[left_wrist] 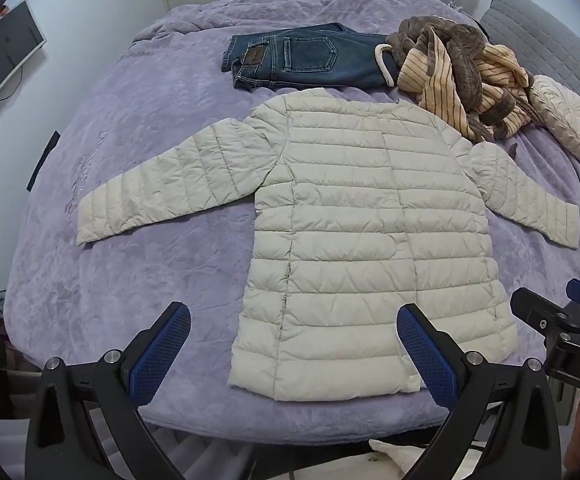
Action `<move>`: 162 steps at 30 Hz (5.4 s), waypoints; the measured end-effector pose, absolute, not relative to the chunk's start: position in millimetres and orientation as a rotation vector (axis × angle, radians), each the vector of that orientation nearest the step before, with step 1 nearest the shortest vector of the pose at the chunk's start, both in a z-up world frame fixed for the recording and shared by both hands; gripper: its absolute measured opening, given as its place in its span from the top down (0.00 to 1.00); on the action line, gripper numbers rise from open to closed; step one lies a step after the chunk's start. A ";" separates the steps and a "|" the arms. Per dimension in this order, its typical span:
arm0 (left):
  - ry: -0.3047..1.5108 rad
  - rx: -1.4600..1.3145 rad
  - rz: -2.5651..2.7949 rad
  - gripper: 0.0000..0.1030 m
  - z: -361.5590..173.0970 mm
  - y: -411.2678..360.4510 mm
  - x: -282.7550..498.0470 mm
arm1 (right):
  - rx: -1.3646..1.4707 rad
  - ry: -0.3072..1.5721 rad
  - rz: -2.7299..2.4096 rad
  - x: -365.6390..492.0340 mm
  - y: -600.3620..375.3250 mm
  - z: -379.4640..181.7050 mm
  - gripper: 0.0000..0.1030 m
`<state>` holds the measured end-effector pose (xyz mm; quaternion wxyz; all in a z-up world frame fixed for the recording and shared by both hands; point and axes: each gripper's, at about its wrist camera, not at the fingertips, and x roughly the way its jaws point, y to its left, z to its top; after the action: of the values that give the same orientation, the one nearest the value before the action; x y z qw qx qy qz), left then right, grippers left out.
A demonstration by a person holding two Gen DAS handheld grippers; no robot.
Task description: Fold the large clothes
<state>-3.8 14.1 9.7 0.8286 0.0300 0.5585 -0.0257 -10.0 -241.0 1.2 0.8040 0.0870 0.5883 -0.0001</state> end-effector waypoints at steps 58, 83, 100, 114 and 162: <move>1.249 0.040 0.000 0.00 -1.0 31.4 -3.1 | 0.195 1.287 -0.004 -14.4 -231.1 0.5 0.00; 1.251 0.040 -0.001 0.00 -1.0 32.6 -1.8 | 0.197 1.291 -0.003 -10.0 -231.3 -0.4 0.00; 1.263 0.045 0.007 0.00 -6.8 36.4 4.0 | 0.204 1.299 0.003 -6.4 -228.9 -5.4 0.00; 1.307 0.062 0.023 0.00 -8.4 27.1 11.5 | 0.222 1.324 0.018 1.6 -232.5 -12.9 0.00; 1.134 -0.847 0.232 0.00 -215.7 326.0 134.3 | 0.129 1.426 0.246 147.2 -77.5 -120.1 0.00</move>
<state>134.3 326.0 -215.7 0.7536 -0.3883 0.5197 0.1061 147.2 -77.5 -120.1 0.7476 0.0590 0.6519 0.1126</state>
